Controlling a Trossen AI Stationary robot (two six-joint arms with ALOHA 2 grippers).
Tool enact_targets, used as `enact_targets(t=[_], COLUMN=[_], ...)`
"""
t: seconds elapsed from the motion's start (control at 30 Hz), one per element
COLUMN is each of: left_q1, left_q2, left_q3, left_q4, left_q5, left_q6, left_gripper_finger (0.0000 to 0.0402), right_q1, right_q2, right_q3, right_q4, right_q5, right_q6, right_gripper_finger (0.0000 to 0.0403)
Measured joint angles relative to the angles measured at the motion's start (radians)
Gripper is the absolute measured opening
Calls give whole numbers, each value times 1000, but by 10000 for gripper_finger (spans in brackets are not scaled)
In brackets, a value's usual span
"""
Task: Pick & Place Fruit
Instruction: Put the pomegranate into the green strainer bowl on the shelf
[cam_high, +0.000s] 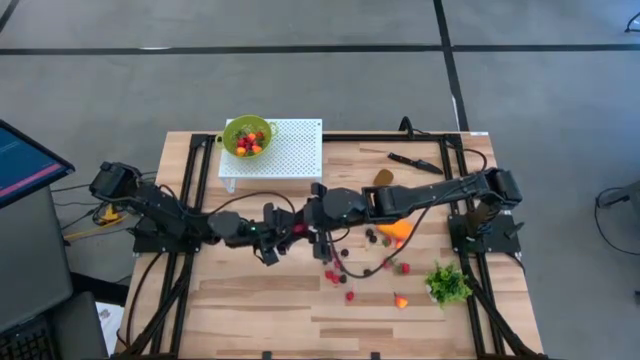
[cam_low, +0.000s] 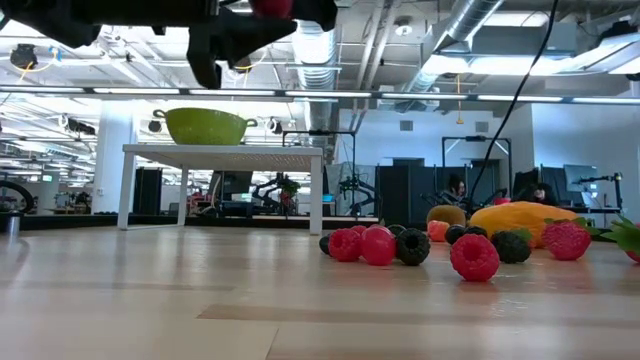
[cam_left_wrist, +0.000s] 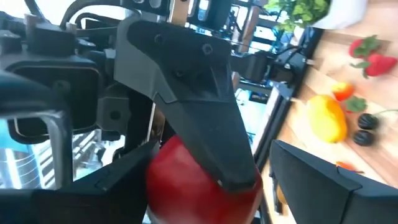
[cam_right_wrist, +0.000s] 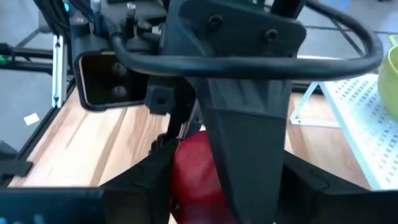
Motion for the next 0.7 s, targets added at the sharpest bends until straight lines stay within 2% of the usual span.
enact_targets(t=[0.27,0.57,0.7], left_q1=[31,29,27], left_q2=[0,0,0], left_q3=[0,0,0], left_q4=[35,42,41], left_q5=[2,3,2], left_q6=[-2,-4,-11], left_gripper_finger=[293,202,191], right_q1=[0,1,1], right_q2=[0,1,1], right_q3=[7,7,7], right_q4=[12,4,4], right_q5=[-3,-18,-19], right_q6=[-23,-23,-21], right_gripper_finger=[195,200,197])
